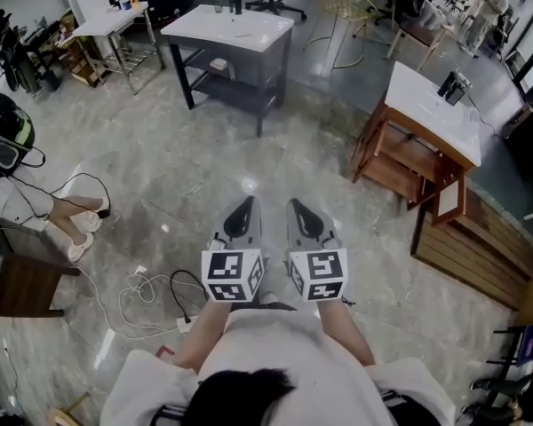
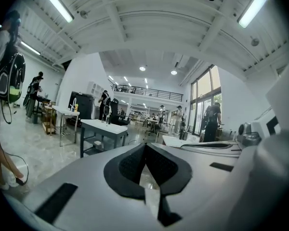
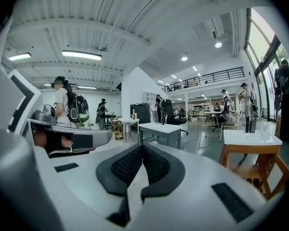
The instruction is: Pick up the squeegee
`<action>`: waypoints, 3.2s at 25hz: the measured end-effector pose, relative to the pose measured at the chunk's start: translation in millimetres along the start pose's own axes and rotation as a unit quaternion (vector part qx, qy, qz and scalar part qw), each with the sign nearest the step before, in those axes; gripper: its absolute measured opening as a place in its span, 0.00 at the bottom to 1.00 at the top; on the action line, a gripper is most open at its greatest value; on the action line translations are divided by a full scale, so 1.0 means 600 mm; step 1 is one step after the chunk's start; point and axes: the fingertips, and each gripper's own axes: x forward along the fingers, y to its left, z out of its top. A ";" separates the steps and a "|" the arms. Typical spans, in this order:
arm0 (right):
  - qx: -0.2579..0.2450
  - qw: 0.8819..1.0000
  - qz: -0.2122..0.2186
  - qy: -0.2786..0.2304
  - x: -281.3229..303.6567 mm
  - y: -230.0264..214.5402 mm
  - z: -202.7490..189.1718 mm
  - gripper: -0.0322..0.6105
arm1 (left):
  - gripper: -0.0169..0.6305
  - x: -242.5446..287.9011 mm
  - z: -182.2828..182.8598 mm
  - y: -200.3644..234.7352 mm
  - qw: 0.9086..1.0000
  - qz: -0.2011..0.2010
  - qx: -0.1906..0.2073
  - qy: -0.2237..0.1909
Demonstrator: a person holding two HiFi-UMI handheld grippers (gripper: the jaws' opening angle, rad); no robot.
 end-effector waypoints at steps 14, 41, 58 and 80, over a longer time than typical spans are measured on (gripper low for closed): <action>-0.003 1.000 -0.007 0.014 0.098 -0.031 0.007 0.09 | 0.06 0.100 -0.003 0.049 1.000 -0.007 -0.026 0.015; 0.019 0.999 -0.034 0.031 0.477 -0.115 0.084 0.09 | 0.06 0.412 0.119 0.226 0.998 -0.062 -0.015 0.028; 0.021 0.998 -0.049 0.026 0.578 -0.111 0.104 0.09 | 0.06 0.478 0.140 0.314 0.997 -0.069 -0.009 0.030; 0.056 0.997 -0.040 0.020 0.676 -0.147 0.104 0.09 | 0.06 0.569 0.149 0.363 0.998 -0.050 0.006 0.032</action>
